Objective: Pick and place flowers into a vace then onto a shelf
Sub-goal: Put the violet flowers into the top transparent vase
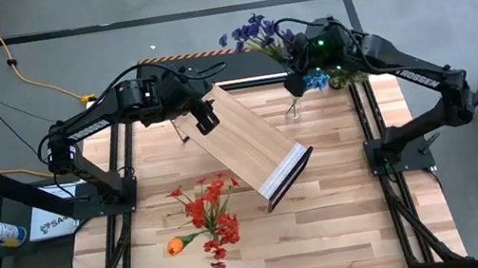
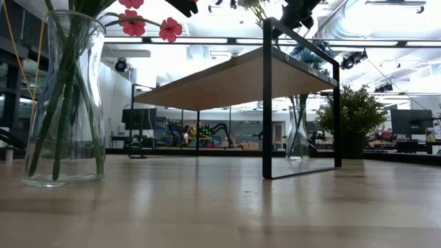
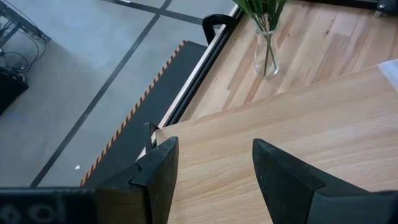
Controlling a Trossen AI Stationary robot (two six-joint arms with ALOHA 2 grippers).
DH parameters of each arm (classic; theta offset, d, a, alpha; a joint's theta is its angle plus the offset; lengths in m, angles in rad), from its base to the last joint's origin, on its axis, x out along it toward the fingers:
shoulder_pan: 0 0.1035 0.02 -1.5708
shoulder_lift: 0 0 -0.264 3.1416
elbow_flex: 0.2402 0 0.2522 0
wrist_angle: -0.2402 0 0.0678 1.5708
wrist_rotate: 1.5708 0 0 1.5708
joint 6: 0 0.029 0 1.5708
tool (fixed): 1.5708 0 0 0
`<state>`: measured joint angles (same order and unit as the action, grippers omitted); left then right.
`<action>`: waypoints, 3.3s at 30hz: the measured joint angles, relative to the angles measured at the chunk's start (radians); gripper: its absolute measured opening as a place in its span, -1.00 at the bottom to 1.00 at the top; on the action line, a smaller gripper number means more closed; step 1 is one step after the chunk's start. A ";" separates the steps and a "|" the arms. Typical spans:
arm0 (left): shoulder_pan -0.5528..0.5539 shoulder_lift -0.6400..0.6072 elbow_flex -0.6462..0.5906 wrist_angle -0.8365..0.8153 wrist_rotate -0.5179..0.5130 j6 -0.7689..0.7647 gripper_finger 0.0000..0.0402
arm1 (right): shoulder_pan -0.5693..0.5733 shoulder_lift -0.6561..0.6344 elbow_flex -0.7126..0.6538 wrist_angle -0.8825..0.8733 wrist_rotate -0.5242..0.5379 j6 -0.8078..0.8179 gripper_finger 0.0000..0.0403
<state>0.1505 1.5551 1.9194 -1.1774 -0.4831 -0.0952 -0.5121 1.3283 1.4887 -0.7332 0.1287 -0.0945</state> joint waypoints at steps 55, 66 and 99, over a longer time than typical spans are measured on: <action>0.000 0.000 0.000 0.032 0.000 -0.041 0.18 | 0.081 -0.616 -0.522 0.584 -0.249 0.083 -1.00; 0.000 0.000 0.000 0.032 0.000 -0.045 0.18 | 0.071 -0.396 -0.508 0.657 -0.107 -0.105 -1.00; 0.000 0.000 0.000 0.039 -0.009 -0.035 0.18 | -0.158 -0.298 -0.443 0.440 -0.266 -0.120 -1.00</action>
<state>0.1509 1.5551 1.9190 -1.1389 -0.4923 -0.1301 -0.6697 1.0301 1.0462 -0.2933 -0.1371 -0.2145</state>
